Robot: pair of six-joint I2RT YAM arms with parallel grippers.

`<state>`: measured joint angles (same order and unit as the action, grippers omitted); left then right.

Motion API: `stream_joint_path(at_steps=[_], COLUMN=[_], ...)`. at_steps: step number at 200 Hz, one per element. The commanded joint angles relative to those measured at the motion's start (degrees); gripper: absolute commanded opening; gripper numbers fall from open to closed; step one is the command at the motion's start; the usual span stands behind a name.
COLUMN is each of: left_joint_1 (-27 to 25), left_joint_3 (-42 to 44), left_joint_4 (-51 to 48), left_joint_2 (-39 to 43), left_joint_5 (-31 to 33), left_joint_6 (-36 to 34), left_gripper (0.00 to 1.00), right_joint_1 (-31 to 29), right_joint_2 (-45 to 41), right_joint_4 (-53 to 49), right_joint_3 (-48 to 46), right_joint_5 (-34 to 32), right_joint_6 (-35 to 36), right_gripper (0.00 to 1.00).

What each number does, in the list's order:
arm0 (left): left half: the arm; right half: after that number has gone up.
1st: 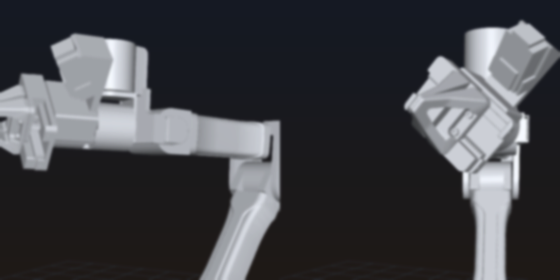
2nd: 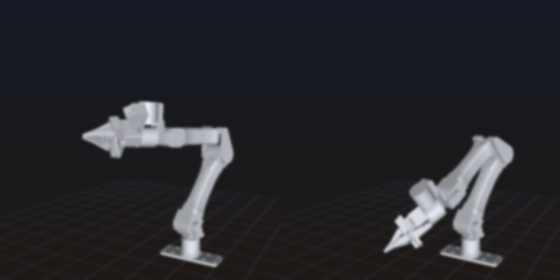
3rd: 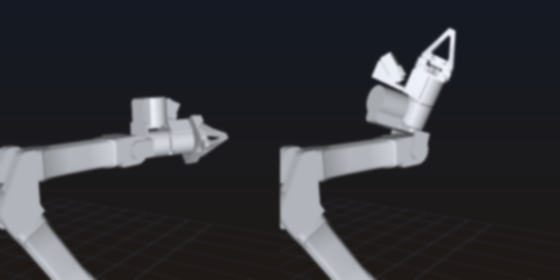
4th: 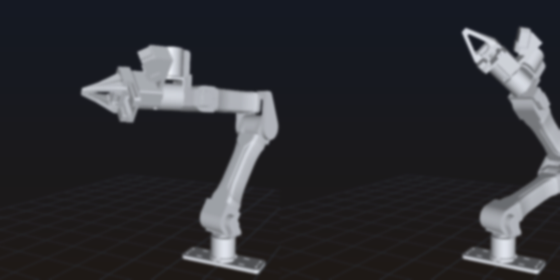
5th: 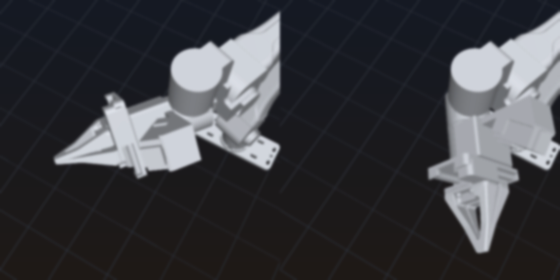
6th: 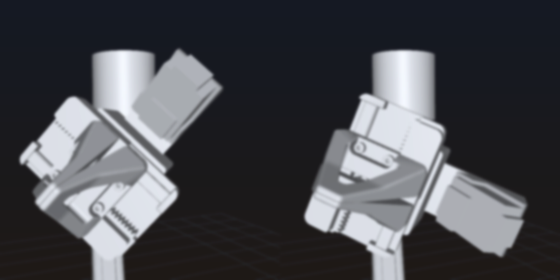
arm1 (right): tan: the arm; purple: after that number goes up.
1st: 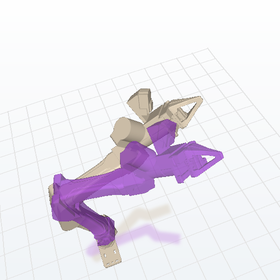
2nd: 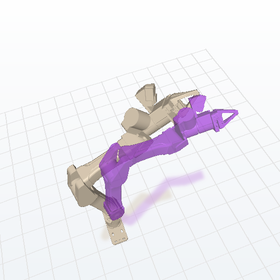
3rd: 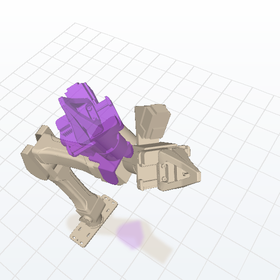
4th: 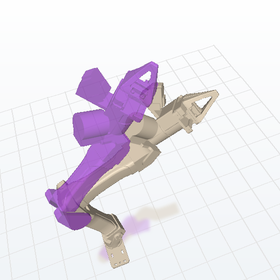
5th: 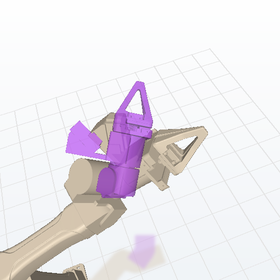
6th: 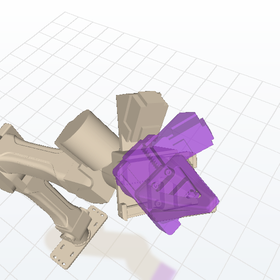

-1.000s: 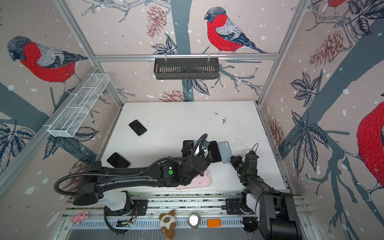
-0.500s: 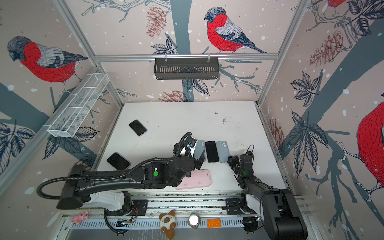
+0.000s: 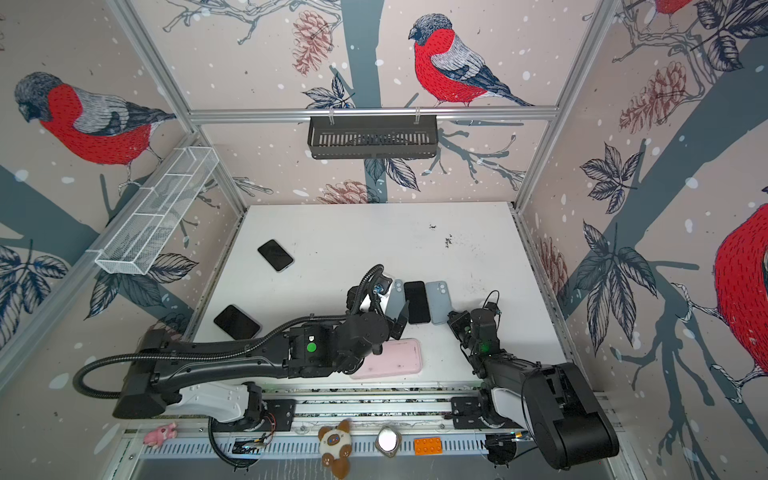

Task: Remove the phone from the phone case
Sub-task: 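Lower the empty pale blue case onto the table and open the right gripper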

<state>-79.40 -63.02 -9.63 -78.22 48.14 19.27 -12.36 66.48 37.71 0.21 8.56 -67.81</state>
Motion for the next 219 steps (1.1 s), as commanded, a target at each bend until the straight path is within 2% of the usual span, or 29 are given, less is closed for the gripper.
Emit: stream_joint_path(at_steps=[1, 62, 137, 167, 195, 219], left_joint_1=[-0.1, 1.1, 2.4, 3.0, 3.9, 4.7], left_joint_3=[-0.1, -0.5, 0.6, 0.7, 1.1, 2.2], left_joint_4=[-0.6, -4.3, -5.4, -6.7, -8.6, -9.9], left_joint_2=[0.5, 0.6, 2.0, 2.0, 2.6, 4.0], left_joint_5=[1.4, 2.0, 0.8, 0.7, 1.1, 1.2], left_joint_6=[1.5, 5.0, 6.9, 8.0, 10.1, 12.0], left_gripper=[0.98, 0.98, 0.98, 0.98, 0.98, 0.98], right_joint_1=[-1.9, -9.1, -17.4, -19.2, -20.2, -20.4], right_joint_2=[-0.1, -0.1, 2.8, 4.2, 3.6, 1.3], right_joint_4=[0.5, 1.1, 3.2, 5.0, 4.8, 1.6], right_joint_3=[-1.0, -0.8, 0.4, 0.6, 0.8, 0.8], right_joint_5=[-1.6, -6.2, -11.6, -11.6, -10.6, -9.3], right_joint_6=[-2.6, -6.8, -11.7, -13.0, -12.2, -10.6], right_gripper=[0.0, 0.01, 0.08, 0.13, 0.25, 0.53])
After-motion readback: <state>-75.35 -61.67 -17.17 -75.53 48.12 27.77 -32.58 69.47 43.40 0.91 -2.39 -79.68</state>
